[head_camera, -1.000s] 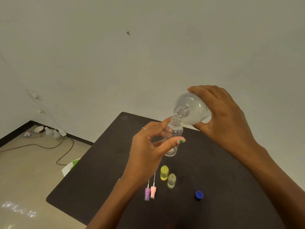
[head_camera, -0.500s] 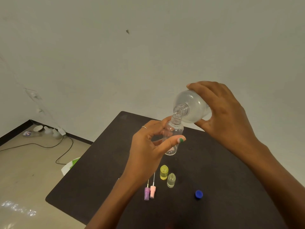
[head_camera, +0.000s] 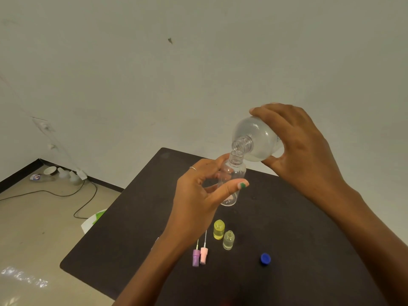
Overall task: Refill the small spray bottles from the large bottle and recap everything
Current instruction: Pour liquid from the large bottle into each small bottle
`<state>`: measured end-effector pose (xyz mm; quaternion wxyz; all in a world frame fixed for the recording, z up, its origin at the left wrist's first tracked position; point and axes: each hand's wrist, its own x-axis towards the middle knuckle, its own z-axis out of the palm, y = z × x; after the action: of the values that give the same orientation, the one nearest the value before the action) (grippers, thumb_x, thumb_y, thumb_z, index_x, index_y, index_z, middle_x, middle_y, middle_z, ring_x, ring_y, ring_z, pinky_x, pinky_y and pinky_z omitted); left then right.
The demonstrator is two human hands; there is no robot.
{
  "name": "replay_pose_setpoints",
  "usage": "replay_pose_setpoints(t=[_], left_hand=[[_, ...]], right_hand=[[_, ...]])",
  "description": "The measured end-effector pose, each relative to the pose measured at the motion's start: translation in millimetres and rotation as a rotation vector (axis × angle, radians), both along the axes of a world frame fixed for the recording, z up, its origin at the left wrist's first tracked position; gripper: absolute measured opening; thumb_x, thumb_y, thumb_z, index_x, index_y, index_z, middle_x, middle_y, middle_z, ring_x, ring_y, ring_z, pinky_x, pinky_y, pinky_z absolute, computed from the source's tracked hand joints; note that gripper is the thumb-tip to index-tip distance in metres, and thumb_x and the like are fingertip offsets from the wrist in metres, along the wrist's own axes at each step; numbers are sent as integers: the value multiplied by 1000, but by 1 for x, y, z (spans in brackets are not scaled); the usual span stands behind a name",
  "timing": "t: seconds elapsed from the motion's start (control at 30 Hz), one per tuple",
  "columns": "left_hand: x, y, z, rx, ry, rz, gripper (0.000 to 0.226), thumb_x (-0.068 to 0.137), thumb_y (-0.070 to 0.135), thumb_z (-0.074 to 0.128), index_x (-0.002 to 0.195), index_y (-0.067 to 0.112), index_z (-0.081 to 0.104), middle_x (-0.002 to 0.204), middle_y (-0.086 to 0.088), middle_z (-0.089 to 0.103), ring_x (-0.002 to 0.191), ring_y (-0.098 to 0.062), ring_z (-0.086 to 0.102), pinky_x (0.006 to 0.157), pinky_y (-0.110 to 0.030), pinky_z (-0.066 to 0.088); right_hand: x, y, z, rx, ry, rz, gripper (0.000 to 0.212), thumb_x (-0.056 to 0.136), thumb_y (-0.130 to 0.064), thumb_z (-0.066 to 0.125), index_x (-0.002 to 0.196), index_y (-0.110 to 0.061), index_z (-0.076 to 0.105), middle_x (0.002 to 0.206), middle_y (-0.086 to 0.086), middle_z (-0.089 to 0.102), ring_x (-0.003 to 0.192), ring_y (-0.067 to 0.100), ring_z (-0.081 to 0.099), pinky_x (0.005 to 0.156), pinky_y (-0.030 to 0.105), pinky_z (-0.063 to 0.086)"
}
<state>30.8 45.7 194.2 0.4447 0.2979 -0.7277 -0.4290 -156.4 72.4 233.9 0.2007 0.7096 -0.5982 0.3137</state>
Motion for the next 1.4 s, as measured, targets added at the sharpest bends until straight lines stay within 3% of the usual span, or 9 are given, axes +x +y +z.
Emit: replay_pose_setpoints(t=[0.47, 0.67, 0.9, 1.4], left_hand=[[1, -1, 2, -30, 2, -6, 36, 72, 36, 63, 107, 27, 61, 102, 19, 61, 100, 7, 58, 78, -6, 49], [0, -1, 2, -34, 5, 6, 37, 72, 37, 63, 107, 26, 62, 102, 17, 62, 99, 5, 59, 78, -7, 50], [0, -1, 2, -23, 12, 1, 45, 72, 36, 64, 114, 19, 63, 103, 15, 63, 99, 4, 59, 79, -8, 51], [-1, 0, 4, -27, 25, 18, 43, 73, 32, 65, 111, 13, 66, 102, 11, 64, 99, 1, 60, 80, -10, 51]], right_hand=[[-1, -2, 1, -13, 20, 6, 71, 67, -11, 83, 130, -17, 50, 127, 9, 54, 116, 29, 48, 81, 37, 47], [-2, -3, 2, -6, 23, -2, 71, 68, -12, 83, 131, -17, 50, 128, 9, 53, 118, 28, 46, 87, 33, 42], [-2, -3, 3, -14, 34, 7, 70, 69, -11, 82, 130, -17, 49, 128, 10, 53, 117, 30, 47, 86, 38, 45], [-2, -4, 7, -20, 34, 1, 67, 71, -12, 81, 130, -15, 51, 128, 10, 53, 120, 23, 41, 103, 39, 37]])
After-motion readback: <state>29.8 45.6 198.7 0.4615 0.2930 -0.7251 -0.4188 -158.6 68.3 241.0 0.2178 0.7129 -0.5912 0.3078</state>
